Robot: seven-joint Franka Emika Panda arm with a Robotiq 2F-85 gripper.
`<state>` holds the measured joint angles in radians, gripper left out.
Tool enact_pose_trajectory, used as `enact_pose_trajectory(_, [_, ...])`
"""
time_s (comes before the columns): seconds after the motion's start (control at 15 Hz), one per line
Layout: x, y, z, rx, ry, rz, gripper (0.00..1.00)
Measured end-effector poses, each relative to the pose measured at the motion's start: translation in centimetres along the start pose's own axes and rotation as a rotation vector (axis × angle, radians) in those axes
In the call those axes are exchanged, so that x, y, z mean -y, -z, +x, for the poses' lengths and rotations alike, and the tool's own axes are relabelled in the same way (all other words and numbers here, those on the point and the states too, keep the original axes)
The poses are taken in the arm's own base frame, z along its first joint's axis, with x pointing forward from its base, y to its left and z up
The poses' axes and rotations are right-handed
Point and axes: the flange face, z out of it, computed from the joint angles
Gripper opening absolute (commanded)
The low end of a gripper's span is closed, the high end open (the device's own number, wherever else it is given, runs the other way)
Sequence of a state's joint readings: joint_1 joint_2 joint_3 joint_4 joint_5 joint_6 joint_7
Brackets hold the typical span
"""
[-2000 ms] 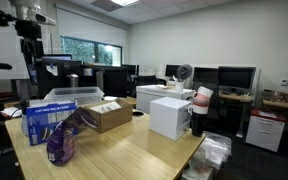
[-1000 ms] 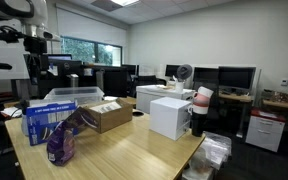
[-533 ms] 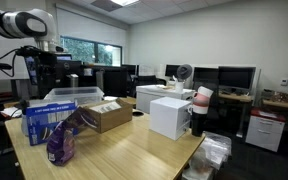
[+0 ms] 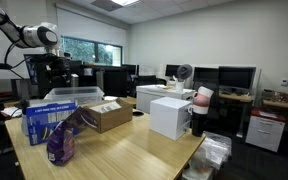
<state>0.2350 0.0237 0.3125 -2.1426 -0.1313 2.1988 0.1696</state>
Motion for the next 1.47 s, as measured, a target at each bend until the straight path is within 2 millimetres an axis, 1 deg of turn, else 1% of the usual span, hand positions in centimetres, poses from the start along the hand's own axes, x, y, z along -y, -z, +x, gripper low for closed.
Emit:
enact_pose_trajectory(0.07, [0.9,0.0,1.5,-0.013,0.033,-0.008,1.0])
enact_pose_trajectory(0.27, [2.3,-0.1,3.1,-0.028,0.075,-0.012,1.0])
enact_pose_trajectory(0.53, [4.3,-0.7,4.6,-0.031,0.168,-0.009,1.0])
enact_pose_trajectory(0.73, [5.0,-1.6,5.3,-0.024,0.259,-0.013,1.0])
enact_pose_trajectory(1.07, [4.4,-3.4,6.1,-0.003,0.345,-0.04,1.0])
enact_pose_trajectory(1.27, [3.4,-5.0,6.3,0.021,0.376,-0.062,1.0])
enact_pose_trajectory(1.47, [2.3,-7.0,6.4,0.057,0.385,-0.065,1.0])
